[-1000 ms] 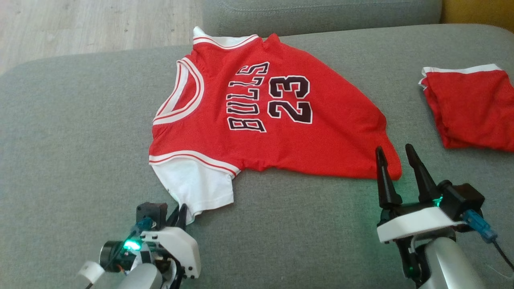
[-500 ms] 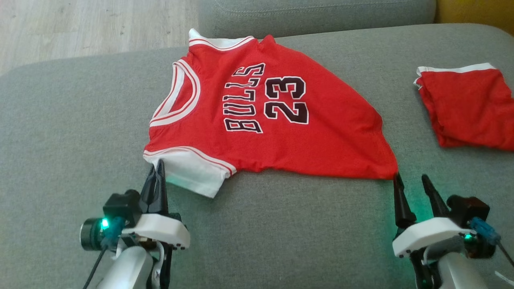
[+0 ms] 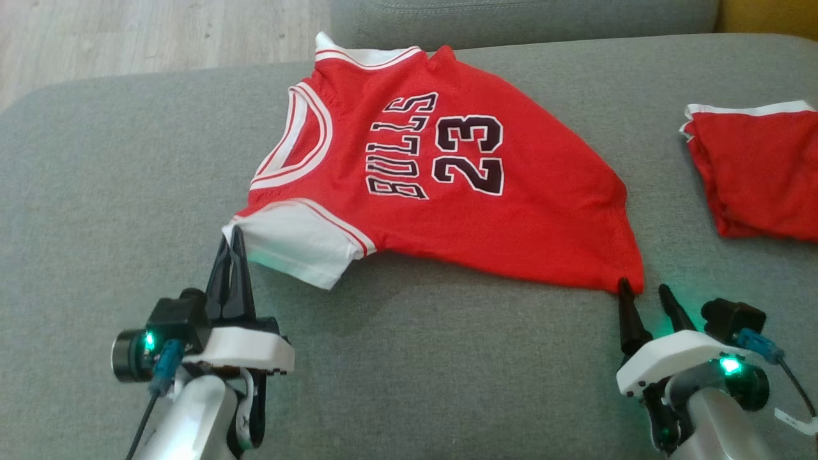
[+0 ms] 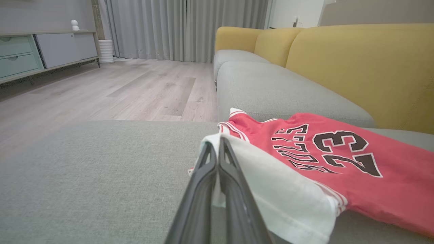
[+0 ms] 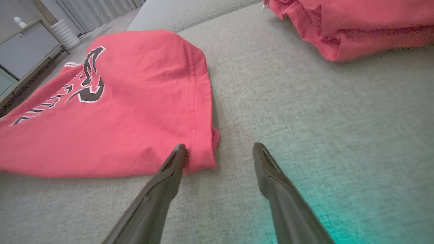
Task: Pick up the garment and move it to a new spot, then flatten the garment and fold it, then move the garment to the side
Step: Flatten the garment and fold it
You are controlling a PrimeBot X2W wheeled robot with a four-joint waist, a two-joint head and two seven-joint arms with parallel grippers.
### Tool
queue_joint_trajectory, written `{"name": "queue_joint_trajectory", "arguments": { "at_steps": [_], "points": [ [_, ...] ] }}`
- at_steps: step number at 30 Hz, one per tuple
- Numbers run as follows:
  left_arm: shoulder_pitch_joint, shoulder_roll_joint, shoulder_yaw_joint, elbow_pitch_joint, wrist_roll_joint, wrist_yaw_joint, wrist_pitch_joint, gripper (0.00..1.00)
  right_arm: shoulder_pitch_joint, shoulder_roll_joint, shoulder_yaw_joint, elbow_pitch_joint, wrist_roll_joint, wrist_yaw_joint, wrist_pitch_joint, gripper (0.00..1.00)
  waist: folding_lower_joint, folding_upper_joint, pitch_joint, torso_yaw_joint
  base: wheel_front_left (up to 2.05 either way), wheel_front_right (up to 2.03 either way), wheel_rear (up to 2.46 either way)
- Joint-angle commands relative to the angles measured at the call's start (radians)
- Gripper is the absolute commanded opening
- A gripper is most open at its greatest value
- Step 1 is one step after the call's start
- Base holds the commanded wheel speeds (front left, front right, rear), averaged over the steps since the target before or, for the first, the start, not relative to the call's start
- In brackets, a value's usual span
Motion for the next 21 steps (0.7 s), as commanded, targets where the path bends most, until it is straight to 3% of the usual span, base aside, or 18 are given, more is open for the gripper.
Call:
{"name": "queue_joint_trajectory", "arguments": {
  "at_steps": [1,11,14,21],
  "points": [
    [-0.054,0.012,0.045,-0.037,0.010,0.006,-0.013,0.00,-0.036,0.001,0.030,-0.014,0.010,-0.001,0.001,1.00,0.0000,0.0000,0.002,0.004,0.00,0.00,0.00],
    [-0.041,-0.002,0.078,-0.066,0.041,0.002,-0.016,0.00,-0.081,0.001,0.091,0.104,0.049,-0.001,0.003,0.97,0.0000,0.0000,0.004,0.018,0.00,0.00,0.00],
    [-0.039,-0.005,0.089,-0.067,0.049,-0.002,-0.016,0.00,-0.087,0.001,0.124,0.116,0.078,-0.001,0.013,0.00,0.0000,0.0000,0.001,0.018,0.00,0.00,0.00],
    [-0.029,-0.012,0.112,-0.061,0.059,-0.012,-0.016,0.00,-0.087,0.001,0.181,0.067,0.126,-0.001,0.006,0.00,0.0000,0.0000,-0.021,0.005,0.00,0.00,0.00]
  ]
}}
